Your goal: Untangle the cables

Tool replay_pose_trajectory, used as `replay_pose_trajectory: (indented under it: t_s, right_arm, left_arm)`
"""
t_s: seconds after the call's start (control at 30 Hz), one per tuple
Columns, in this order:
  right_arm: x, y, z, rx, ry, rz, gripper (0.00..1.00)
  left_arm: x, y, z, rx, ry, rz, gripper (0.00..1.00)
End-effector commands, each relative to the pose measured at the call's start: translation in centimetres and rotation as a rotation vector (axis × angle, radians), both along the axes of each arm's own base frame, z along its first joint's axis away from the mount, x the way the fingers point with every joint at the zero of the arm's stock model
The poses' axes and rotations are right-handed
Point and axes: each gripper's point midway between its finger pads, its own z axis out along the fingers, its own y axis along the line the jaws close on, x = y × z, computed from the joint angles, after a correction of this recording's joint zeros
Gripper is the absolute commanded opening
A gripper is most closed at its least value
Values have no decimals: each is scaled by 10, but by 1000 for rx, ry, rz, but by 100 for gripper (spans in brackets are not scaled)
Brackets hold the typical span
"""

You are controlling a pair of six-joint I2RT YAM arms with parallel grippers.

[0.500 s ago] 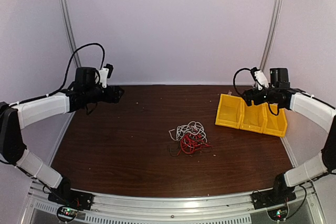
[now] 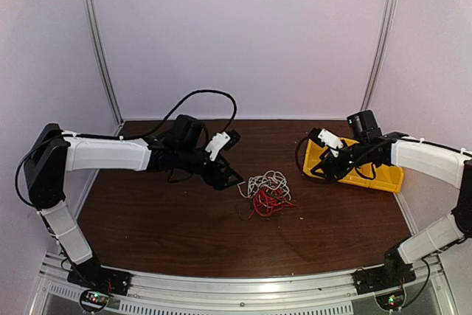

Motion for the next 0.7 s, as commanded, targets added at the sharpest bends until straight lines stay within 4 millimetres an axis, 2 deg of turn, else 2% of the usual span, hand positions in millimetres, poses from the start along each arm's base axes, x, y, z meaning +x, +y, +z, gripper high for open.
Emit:
replay_pose_trajectory:
  t_s: [0.0, 0.1, 0.2, 0.37, 0.47, 0.67]
  right_arm:
    - [-23, 38, -19, 11, 82, 194, 58]
    - [-34, 61, -25, 11, 107, 277, 49]
    - [-42, 75, -31, -11, 109, 327, 44]
    - [-31, 88, -22, 3, 79, 345, 41]
    - [-22, 95, -28, -8, 97, 377, 41]
    - [-12, 105, -43, -7, 138, 417, 41]
  left_arm:
    - [-20, -28, -4, -58, 88, -78, 79]
    - [-30, -43, -6, -129, 139, -84, 74]
    - [-38, -58, -4, -169, 136, -88, 74]
    - [-35, -79, -1, -222, 145, -68, 81]
    - [-38, -82, 3, -285, 150, -70, 81]
    - [-39, -75, -2, -288, 174, -31, 82]
